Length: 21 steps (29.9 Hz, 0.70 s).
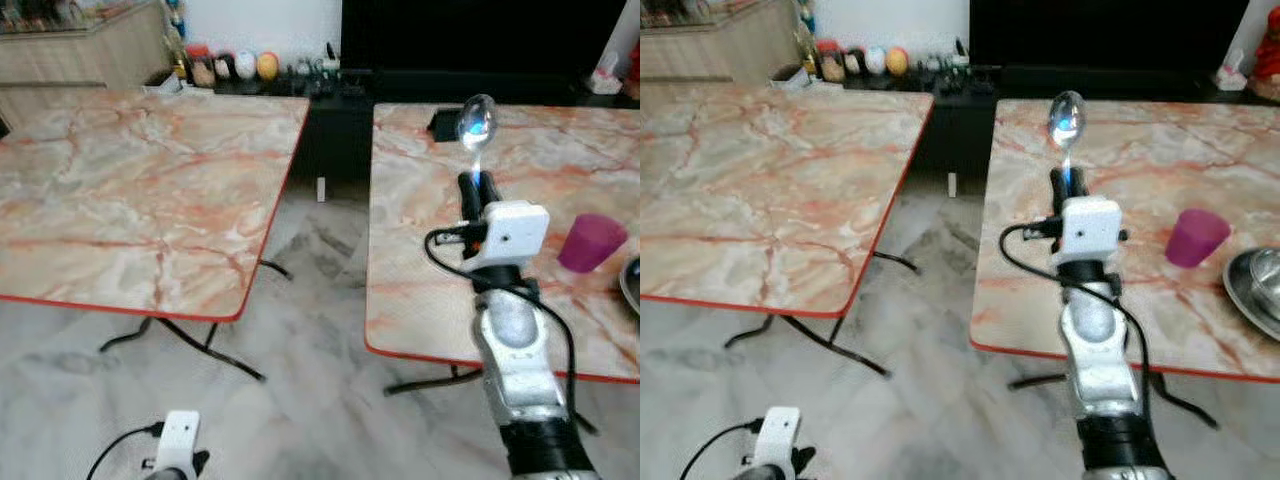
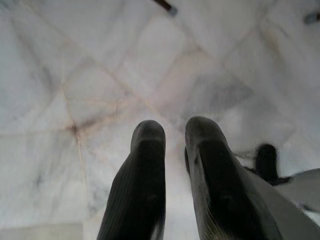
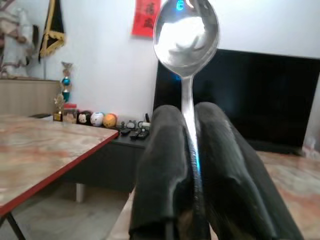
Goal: Setting the table
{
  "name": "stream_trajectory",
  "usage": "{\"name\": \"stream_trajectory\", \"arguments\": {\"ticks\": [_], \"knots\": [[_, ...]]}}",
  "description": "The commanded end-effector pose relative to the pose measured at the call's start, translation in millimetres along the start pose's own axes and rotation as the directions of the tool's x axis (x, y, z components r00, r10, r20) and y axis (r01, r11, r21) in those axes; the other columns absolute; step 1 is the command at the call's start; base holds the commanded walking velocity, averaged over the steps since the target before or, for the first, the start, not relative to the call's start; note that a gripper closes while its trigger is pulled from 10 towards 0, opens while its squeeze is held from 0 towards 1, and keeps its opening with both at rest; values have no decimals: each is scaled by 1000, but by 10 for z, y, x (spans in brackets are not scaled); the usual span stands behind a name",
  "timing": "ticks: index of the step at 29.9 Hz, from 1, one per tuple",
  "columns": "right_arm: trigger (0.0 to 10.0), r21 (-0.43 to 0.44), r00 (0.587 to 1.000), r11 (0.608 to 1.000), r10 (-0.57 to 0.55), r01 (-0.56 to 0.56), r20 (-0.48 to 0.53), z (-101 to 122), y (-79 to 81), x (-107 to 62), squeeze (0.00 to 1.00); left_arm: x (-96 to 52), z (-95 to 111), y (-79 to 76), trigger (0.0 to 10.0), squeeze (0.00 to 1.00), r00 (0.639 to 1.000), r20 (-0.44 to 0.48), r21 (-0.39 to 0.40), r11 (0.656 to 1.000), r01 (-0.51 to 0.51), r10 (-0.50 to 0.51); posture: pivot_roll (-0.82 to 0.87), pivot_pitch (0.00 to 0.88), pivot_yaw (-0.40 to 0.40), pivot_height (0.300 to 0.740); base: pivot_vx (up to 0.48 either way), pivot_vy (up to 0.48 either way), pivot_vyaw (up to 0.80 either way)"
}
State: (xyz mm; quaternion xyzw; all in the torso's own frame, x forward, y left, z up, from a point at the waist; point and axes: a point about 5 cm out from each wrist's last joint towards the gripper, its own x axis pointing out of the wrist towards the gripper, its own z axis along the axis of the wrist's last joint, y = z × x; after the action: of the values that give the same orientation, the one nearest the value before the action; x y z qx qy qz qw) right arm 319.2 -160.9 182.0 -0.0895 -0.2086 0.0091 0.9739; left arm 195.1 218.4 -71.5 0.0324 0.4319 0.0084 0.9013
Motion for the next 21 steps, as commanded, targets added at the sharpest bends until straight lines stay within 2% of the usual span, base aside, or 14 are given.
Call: {"name": "stream_trajectory", "arguments": {"ticks": [1, 21], "knots": [[10000, -9, 1000, 1000, -22, 22, 10, 31, -75, 11, 0, -2, -23, 1, 10000, 0, 1000, -15, 13, 1000, 3, -2, -70, 0, 42, 740, 0, -334, 0], [10000, -15, 999, 999, -38, 39, 12, 40, -103, 42, 0, -16, -86, 10, 10000, 0, 999, -35, 10, 1000, 0, 1, -70, 0, 37, 740, 12, -362, 0]]}}
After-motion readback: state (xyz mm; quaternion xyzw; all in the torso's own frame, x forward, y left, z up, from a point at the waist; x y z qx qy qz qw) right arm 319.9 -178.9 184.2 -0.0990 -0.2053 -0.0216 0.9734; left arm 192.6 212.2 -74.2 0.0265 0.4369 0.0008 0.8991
